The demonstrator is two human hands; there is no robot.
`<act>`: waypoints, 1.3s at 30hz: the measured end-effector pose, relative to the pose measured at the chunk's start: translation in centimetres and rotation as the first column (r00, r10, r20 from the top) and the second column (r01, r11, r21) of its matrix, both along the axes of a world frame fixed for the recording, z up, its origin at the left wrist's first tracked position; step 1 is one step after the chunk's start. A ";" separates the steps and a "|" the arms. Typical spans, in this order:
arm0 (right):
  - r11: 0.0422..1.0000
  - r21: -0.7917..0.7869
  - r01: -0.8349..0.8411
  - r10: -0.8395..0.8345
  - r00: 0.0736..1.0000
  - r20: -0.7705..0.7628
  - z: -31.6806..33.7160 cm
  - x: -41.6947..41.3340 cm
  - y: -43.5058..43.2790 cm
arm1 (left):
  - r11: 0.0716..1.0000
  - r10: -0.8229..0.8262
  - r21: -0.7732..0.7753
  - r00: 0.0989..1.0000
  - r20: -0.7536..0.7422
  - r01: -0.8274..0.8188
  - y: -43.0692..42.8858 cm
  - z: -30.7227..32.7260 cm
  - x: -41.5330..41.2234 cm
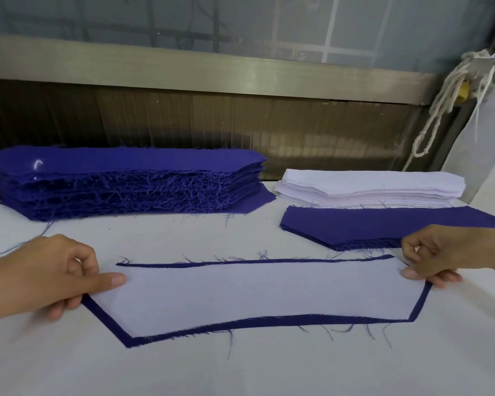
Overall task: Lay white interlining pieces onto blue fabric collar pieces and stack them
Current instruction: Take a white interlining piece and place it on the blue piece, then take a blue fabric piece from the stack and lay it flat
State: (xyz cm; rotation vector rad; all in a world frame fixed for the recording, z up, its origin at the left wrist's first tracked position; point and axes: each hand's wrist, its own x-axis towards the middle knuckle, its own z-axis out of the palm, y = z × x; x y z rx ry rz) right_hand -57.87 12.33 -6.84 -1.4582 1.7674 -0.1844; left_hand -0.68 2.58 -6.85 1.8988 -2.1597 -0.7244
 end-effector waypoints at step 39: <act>0.663 -0.716 0.218 -0.269 0.962 0.044 5.1 18.9 -21.7 | 0.837 0.079 -0.545 0.976 0.204 0.046 -15.0 7.4 2.2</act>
